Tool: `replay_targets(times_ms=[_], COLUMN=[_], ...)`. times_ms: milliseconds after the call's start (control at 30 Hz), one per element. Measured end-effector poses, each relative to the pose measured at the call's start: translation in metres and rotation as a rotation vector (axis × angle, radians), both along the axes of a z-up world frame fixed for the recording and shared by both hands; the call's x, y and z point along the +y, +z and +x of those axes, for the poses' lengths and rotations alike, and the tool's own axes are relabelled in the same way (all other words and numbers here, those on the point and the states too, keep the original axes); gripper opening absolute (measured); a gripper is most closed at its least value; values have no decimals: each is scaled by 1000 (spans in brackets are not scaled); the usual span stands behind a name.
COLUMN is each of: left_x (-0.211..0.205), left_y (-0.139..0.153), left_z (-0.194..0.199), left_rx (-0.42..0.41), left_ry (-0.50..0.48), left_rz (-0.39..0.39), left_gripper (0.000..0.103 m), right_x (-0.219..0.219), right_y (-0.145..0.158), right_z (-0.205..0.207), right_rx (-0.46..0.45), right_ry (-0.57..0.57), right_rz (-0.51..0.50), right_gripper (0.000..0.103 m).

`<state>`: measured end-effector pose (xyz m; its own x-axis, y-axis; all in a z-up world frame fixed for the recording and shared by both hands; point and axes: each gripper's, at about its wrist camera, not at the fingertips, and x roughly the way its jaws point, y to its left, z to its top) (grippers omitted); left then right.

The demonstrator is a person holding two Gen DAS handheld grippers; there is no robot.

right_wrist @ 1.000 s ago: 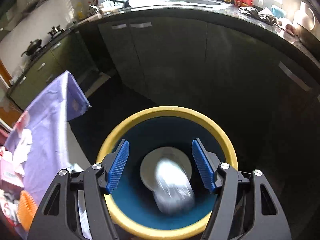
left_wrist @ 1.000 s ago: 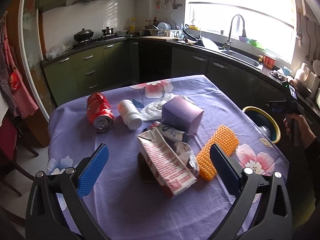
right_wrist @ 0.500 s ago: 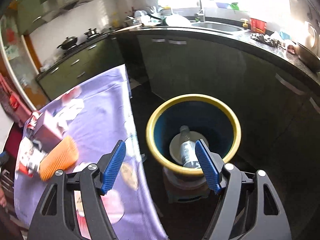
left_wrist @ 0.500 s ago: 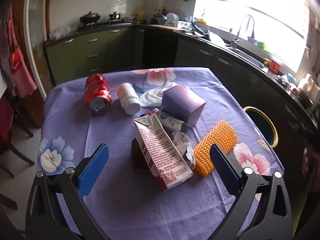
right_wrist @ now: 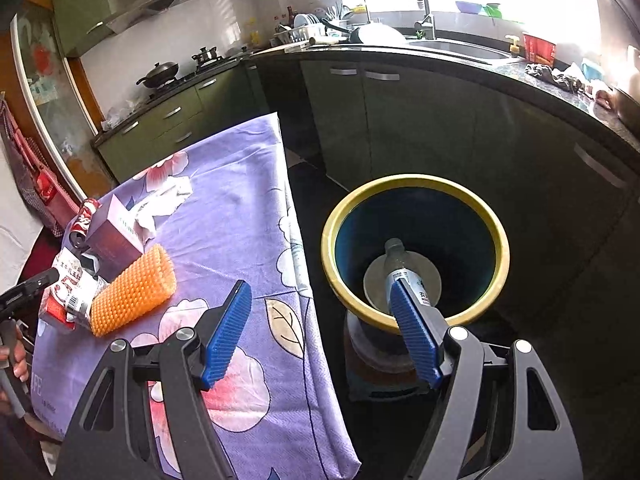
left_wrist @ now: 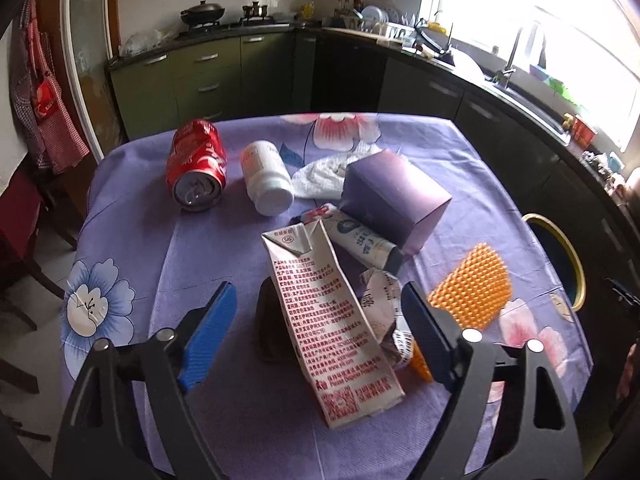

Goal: Collect trash
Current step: 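Grasp the white milk carton with the left tool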

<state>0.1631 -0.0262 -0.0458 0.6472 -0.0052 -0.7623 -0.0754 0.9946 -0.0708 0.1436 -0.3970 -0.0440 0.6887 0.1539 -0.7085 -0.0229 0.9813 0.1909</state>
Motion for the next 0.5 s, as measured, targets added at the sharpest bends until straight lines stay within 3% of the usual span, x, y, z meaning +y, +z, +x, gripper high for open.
replay_targets(times_ms=[133, 300, 500], left_x=[1, 3, 1], left_y=[-8, -15, -11], left_z=[5, 11, 5], left_rx=[26, 56, 35], left_ry=[4, -11, -40], left_rz=[0, -15, 4], left_gripper=[64, 34, 34], right_x=[-2, -4, -1], right_y=[-3, -6, -6], right_z=[0, 2, 2], right_rx=[5, 14, 17], right_ry=[3, 0, 10], right_rz=[4, 10, 15], right_gripper=[71, 71, 71])
